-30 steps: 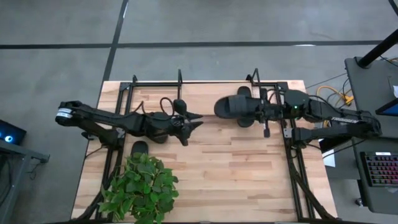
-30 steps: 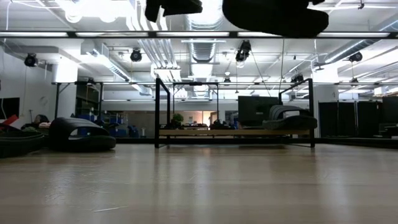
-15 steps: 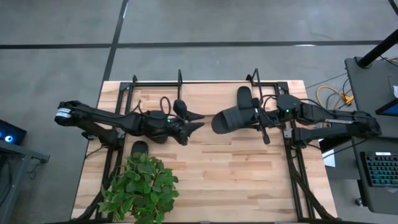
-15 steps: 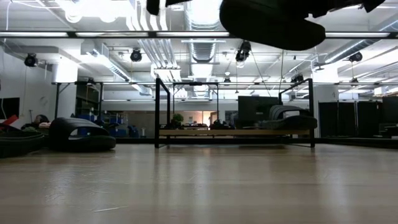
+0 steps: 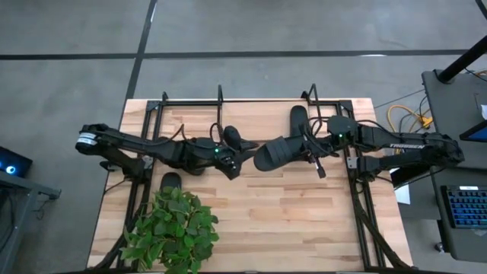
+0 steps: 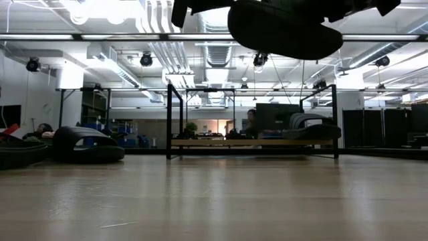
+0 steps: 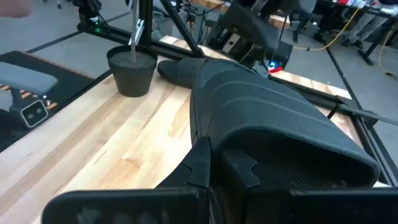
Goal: Pick and place slides into the shelf
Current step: Put the black slipper on the shelf
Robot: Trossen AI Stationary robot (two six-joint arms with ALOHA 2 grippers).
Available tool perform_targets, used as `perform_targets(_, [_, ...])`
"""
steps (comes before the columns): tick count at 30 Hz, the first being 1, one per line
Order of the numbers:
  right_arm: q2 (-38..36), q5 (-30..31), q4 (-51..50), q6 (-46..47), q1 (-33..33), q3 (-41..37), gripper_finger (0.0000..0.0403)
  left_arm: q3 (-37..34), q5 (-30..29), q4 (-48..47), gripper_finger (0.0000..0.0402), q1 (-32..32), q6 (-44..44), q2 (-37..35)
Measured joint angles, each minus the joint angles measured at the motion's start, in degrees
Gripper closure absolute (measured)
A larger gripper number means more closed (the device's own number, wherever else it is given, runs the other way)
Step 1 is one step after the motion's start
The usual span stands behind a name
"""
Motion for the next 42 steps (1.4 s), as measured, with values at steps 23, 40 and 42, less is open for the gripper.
perform_targets(23, [11.62,-6.88,0.58,-2.54,0.15,9.45,0.0394,2.68,0.48,-4.70,0.0258,0.70,-1.53,1.62])
perform_targets(40, [11.36,-5.58,0.39,-2.81,0.15,11.40,0.0387,2.68,-3.10,-3.50,0.0399,0.74,-4.80,1.60])
perform_targets(42, [9.69,-1.59,0.04,-2.16,0.15,11.40,0.0377,2.68,-5.90,-3.10,0.0400,0.74,-4.96,1.60])
